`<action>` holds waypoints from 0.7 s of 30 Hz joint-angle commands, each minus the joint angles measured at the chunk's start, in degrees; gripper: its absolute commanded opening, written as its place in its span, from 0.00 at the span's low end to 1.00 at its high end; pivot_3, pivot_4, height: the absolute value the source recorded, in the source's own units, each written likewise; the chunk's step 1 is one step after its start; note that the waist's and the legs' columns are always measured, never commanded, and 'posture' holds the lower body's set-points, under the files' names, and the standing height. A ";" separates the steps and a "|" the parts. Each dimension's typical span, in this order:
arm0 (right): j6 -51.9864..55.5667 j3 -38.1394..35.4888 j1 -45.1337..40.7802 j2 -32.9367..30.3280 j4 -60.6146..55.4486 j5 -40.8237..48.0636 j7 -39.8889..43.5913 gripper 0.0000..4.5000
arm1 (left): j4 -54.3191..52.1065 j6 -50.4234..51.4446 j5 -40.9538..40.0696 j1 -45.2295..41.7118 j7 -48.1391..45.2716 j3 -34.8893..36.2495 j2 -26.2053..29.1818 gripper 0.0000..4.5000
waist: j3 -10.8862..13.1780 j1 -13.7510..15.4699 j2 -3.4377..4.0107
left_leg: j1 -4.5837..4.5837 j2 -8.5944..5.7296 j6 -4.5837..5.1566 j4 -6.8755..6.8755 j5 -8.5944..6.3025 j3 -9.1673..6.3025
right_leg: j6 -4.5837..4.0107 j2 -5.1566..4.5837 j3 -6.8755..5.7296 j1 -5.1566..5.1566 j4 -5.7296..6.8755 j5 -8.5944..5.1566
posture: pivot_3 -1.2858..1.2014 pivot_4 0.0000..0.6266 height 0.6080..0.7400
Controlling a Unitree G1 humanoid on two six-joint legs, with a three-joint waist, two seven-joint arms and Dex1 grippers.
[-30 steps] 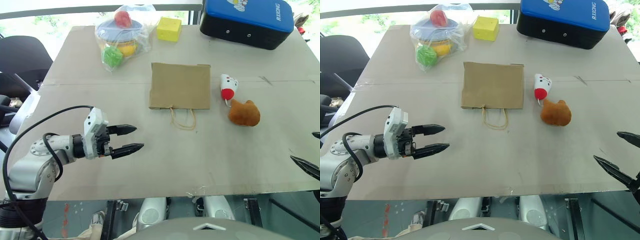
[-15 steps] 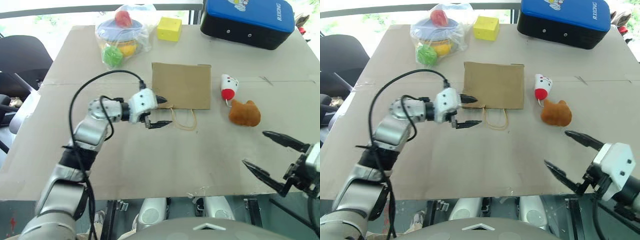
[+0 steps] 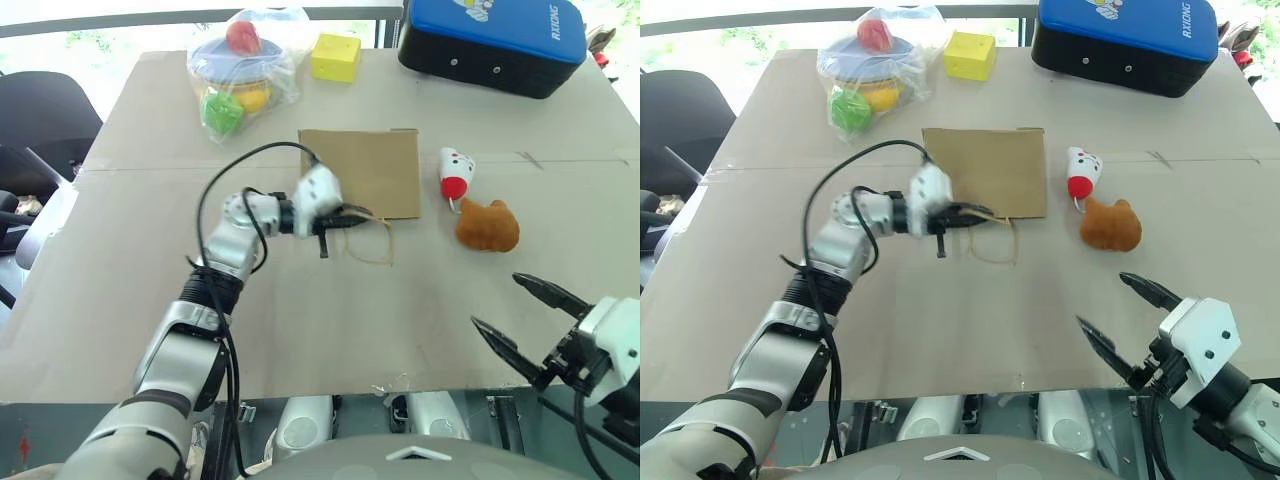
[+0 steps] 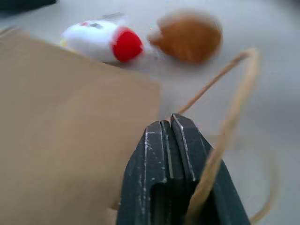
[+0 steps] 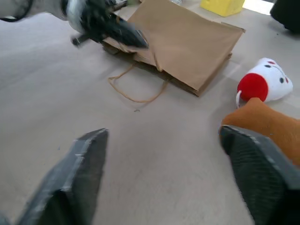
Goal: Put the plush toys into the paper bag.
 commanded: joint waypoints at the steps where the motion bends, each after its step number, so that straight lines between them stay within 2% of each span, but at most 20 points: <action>1: 4.58 2.93 -6.96 -1.98 -1.75 1.03 -5.91 0.34 | -9.61 22.43 -14.66 -3.27 5.25 7.70 0.23 0.00 | 0.00 0.07 0.01 | -0.08 0.00 0.00 0.16 0.00 -0.09 | 0.00 -0.01 -0.07 0.00 0.06 -0.01 | 0.52 0.24 1.00; 2: 6.44 3.83 -9.82 -2.51 -1.14 0.38 -7.15 0.26 | -10.91 26.01 -16.61 -3.49 7.07 9.04 0.06 0.00 | 0.00 0.23 0.01 | -0.11 0.00 -0.01 0.32 0.00 -0.15 | 0.02 0.00 -0.08 0.01 0.11 -0.02 | 0.52 0.24 1.00; 4: 9.86 5.76 -16.59 -3.81 1.69 -0.25 -8.76 0.05 | -12.44 33.13 -21.27 -4.56 13.16 13.07 -1.57 0.00 | 0.00 0.36 0.02 | -0.09 -0.01 -0.01 0.42 0.01 -0.21 | 0.03 0.02 -0.08 0.08 0.15 -0.03 | 0.52 0.24 1.00; 5: 10.97 6.29 -18.57 -4.19 2.53 -0.24 -9.11 0.02 | -12.84 35.39 -22.75 -4.95 15.57 14.55 -2.30 0.00 | 0.00 0.46 0.01 | -0.10 -0.04 -0.01 0.47 0.01 -0.21 | 0.03 0.00 -0.08 0.08 0.18 -0.03 | 0.52 0.24 1.00; 10: 17.30 14.51 -34.36 -7.13 9.10 -0.44 -7.21 0.02 | -15.45 43.37 -29.22 -6.80 26.68 20.77 -6.30 0.00 | 0.04 0.38 -0.05 | -0.11 -0.12 -0.01 0.52 0.00 -0.30 | 0.03 -0.02 -0.10 0.11 0.24 -0.03 | 0.52 0.24 1.00; 15: 18.83 30.13 -54.03 -3.14 19.55 -5.80 -3.36 0.02 | -22.90 43.22 -29.53 -3.50 28.91 18.55 -7.20 0.00 | 0.04 -0.37 -0.04 | -0.07 -0.20 -0.05 0.49 0.03 -0.59 | 0.01 0.10 0.08 0.00 0.32 -0.03 | 0.52 0.24 1.00; 21: 16.03 42.38 -62.77 0.36 33.73 -15.34 0.53 0.02 | -22.65 44.57 -35.74 -3.45 37.18 22.90 -13.34 0.00 | 0.04 0.30 -0.04 | -0.29 -0.25 -0.13 0.52 0.07 -0.74 | 0.02 0.03 0.08 -0.16 0.27 -0.03 | 0.52 0.24 1.00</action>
